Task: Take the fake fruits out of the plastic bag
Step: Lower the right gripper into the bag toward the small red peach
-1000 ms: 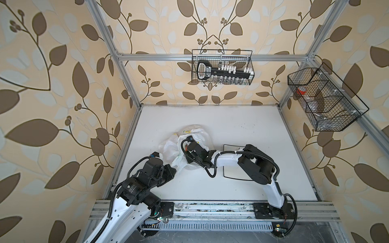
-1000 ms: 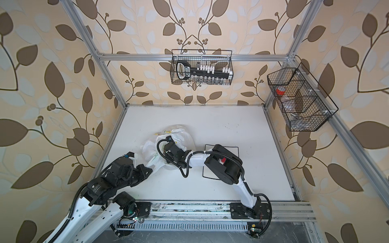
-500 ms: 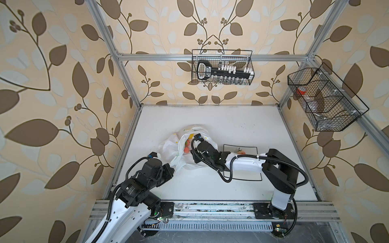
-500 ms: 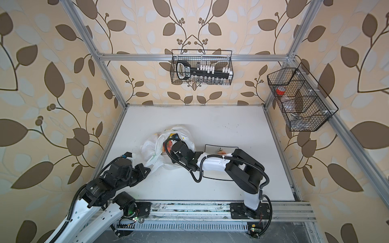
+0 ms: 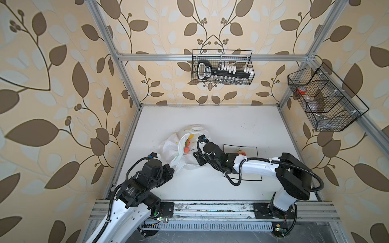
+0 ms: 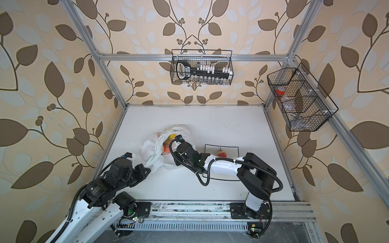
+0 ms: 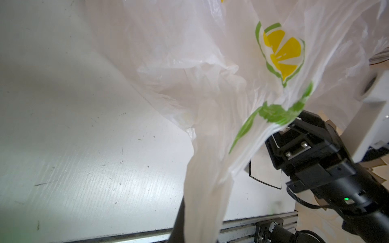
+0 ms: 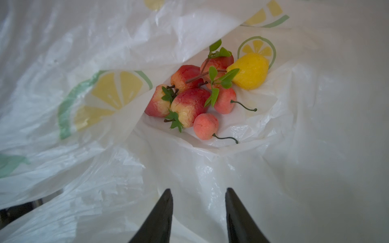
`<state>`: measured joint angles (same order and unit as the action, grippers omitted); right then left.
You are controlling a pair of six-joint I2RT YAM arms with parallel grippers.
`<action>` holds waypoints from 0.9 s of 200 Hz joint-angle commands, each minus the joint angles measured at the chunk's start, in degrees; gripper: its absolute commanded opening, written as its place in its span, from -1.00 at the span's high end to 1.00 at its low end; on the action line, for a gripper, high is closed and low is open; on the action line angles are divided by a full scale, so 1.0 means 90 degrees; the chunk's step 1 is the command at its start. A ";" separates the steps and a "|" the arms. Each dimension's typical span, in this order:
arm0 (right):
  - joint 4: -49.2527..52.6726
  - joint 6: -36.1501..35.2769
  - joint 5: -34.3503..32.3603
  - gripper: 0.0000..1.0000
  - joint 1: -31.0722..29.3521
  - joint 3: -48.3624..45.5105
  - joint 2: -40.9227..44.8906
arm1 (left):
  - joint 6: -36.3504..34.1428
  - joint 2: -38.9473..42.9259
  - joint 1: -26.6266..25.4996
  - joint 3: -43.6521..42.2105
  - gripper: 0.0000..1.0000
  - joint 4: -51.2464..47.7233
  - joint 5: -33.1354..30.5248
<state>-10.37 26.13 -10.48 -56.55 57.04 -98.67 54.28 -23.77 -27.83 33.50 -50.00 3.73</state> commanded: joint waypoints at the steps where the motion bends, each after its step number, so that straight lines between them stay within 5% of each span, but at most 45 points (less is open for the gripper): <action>1: 0.0040 0.0212 -0.0017 0.11 -0.0041 0.0479 -0.0568 | 0.0072 0.0091 -0.0061 0.0011 0.93 -0.0149 -0.0167; 50: -0.0117 0.0339 0.0198 0.08 -0.0462 0.0404 -0.0784 | -0.0211 0.0087 -0.0061 0.0055 -0.43 0.0280 0.0377; 69: -0.0213 0.0287 0.0285 0.05 -0.0592 0.0218 -0.0697 | -0.0335 -0.0233 -0.0062 -0.0053 -0.63 0.0654 0.0686; 115: -0.0326 -0.0568 0.0378 0.02 -0.0708 -0.0104 -0.0462 | -0.0367 -0.0607 -0.0062 -0.0135 -0.35 0.1025 0.0336; 180: -0.0747 -0.2089 0.1955 0.03 -0.0696 -0.0361 -0.0531 | -0.0377 -0.0396 -0.0060 -0.0225 0.19 0.0792 -0.0263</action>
<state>-15.00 12.97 1.37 -62.85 53.95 -103.44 51.16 -27.94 -27.83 32.42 -43.24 3.99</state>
